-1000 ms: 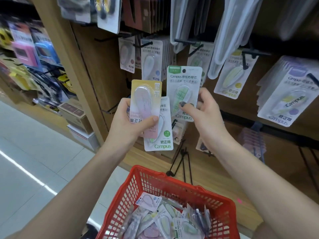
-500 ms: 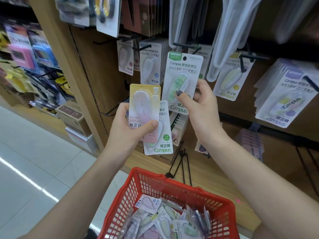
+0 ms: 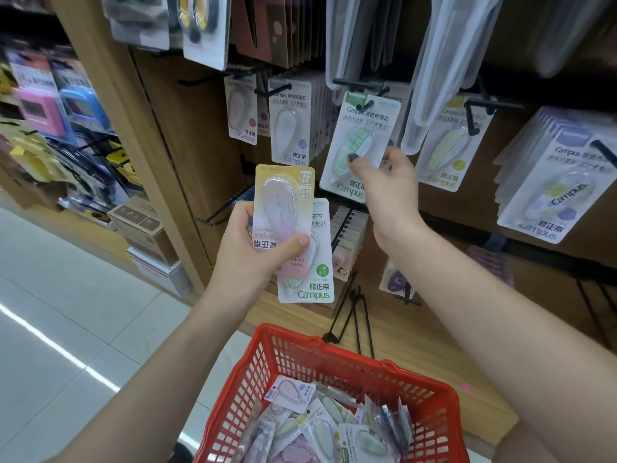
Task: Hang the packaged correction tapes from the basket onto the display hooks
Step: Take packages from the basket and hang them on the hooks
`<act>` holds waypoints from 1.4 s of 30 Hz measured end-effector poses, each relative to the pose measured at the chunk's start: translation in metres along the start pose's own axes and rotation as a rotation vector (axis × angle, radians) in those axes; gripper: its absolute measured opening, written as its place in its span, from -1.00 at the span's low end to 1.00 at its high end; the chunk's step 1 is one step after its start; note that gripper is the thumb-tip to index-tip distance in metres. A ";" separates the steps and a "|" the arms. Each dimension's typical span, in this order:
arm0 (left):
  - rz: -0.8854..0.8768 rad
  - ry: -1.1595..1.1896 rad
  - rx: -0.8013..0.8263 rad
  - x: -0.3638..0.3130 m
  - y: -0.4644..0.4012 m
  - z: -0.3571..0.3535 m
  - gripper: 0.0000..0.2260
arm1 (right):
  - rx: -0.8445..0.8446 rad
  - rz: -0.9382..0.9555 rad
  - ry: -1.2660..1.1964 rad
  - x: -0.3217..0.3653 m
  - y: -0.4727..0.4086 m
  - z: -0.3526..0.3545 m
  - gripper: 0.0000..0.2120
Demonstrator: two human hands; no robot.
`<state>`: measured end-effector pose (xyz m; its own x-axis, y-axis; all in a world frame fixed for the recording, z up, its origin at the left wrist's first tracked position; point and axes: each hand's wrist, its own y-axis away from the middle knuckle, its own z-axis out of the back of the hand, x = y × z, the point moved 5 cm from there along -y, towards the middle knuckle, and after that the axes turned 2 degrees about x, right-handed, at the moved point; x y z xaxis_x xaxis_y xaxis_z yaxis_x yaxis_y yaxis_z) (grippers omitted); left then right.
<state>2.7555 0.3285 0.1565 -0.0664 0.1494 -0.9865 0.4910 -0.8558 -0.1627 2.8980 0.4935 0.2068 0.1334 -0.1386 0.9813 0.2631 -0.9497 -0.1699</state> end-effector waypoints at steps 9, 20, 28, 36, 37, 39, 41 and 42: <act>0.016 -0.053 0.023 0.004 -0.002 -0.007 -0.55 | -0.099 -0.138 -0.036 -0.013 -0.063 0.014 -0.84; 0.021 -0.024 -0.014 0.007 -0.005 -0.006 -0.56 | 0.315 -0.507 -0.021 -0.049 0.031 0.005 -0.50; 0.027 -0.120 0.107 0.024 0.017 -0.030 -0.58 | 0.372 -0.386 -0.105 -0.066 0.122 0.001 -0.78; 0.206 -0.175 0.263 0.046 0.035 -0.042 -0.50 | 0.223 -0.400 -0.035 -0.092 0.136 0.018 -0.75; 0.247 -0.160 0.293 0.048 0.036 -0.041 -0.49 | 0.219 -0.401 -0.027 -0.092 0.136 0.020 -0.74; 0.327 -0.097 0.344 0.052 0.039 -0.040 -0.55 | 0.223 -0.421 -0.049 -0.094 0.137 0.024 -0.74; 0.405 -0.021 0.365 0.059 0.041 -0.039 -0.63 | 0.222 -0.439 -0.094 -0.096 0.137 0.028 -0.75; 0.440 0.004 0.372 0.062 0.043 -0.039 -0.64 | 0.216 -0.440 -0.110 -0.097 0.137 0.030 -0.75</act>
<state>2.8064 0.3205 0.0894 0.0789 -0.2590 -0.9626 0.1327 -0.9543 0.2677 2.9495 0.3851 0.0861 0.0623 0.3038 0.9507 0.5078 -0.8297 0.2319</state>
